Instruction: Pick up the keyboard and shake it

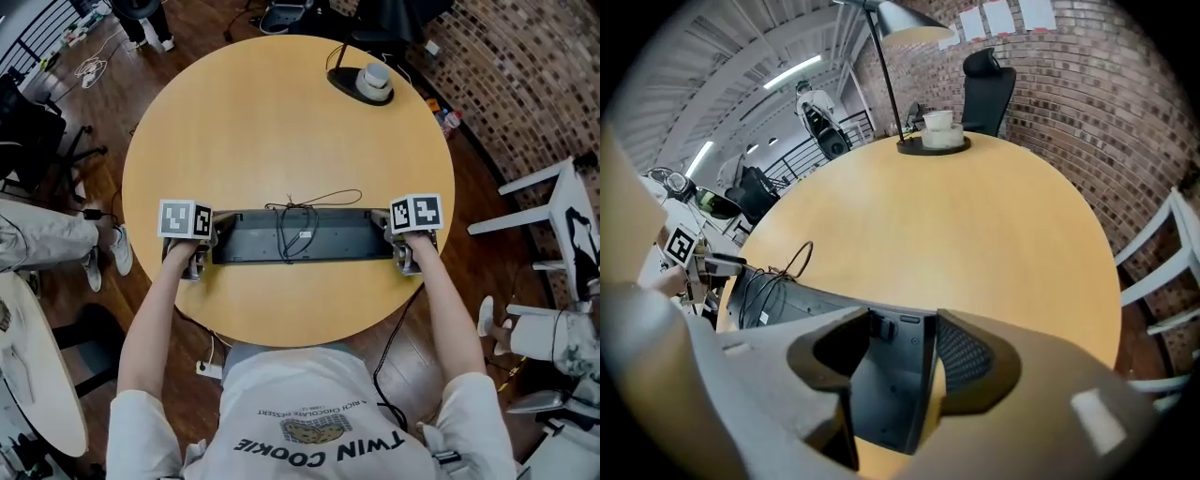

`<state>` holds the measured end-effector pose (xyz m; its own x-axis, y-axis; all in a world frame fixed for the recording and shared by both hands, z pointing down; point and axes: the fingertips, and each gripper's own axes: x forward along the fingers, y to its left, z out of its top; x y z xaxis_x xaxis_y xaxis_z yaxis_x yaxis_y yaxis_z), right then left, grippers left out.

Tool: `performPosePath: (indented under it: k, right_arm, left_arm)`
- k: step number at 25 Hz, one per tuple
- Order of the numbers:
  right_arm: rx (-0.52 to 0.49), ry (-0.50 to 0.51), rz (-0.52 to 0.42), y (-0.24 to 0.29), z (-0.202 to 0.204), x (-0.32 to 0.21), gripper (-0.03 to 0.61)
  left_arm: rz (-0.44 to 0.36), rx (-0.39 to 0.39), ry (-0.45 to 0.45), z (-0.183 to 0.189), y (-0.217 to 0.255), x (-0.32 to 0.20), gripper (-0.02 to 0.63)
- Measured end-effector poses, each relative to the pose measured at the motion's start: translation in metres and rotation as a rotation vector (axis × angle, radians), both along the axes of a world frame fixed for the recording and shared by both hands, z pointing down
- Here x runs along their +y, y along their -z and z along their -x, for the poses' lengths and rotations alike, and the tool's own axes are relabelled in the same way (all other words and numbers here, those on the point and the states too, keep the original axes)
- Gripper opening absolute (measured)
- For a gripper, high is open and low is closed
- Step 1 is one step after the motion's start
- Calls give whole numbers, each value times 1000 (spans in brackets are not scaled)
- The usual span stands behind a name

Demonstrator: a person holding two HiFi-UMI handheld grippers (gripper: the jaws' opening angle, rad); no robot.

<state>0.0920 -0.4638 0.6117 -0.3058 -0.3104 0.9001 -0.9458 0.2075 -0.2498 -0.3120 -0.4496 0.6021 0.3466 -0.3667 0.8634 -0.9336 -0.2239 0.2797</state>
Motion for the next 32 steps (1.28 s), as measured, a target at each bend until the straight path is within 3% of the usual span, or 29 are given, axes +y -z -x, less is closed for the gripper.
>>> performPosePath:
  k: [10, 13, 20, 32]
  right_arm:
    - [-14, 28, 94, -5, 2, -6, 219]
    - [-7, 53, 103, -5, 3, -7, 219]
    - [13, 86, 94, -5, 4, -7, 219]
    - [55, 54, -101, 11, 0, -7, 176]
  left_arm:
    - [108, 74, 8, -8, -10, 9, 370]
    - [117, 109, 15, -17, -8, 12, 294]
    - [84, 118, 28, -17, -8, 12, 285]
    - [-64, 103, 68, -18, 10, 16, 275]
